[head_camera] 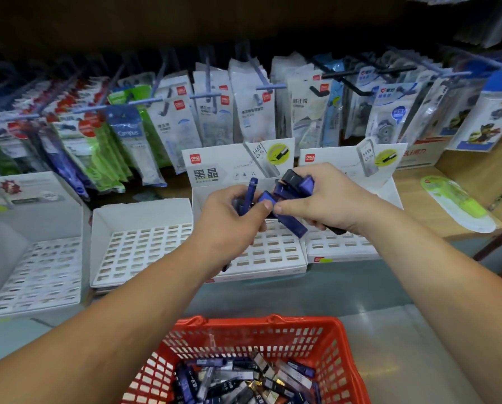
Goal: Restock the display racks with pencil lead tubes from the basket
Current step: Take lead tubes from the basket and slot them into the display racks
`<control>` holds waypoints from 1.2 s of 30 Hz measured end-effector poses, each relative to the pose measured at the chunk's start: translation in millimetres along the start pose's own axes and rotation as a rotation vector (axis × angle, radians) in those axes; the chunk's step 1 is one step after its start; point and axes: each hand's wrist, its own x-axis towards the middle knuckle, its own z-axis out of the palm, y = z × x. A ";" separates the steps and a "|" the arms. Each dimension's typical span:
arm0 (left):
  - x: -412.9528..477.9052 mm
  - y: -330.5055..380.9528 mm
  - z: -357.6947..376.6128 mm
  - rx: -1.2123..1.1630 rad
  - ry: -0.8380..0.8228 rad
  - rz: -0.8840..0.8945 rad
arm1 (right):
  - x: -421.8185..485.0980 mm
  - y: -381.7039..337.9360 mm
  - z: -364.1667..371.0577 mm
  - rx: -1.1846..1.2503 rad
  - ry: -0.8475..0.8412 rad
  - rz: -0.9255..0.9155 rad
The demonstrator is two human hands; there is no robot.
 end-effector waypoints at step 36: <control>2.7 -30.6 -19.2 -0.117 -0.052 -0.399 | 50.4 22.7 23.0 -0.314 0.361 -0.223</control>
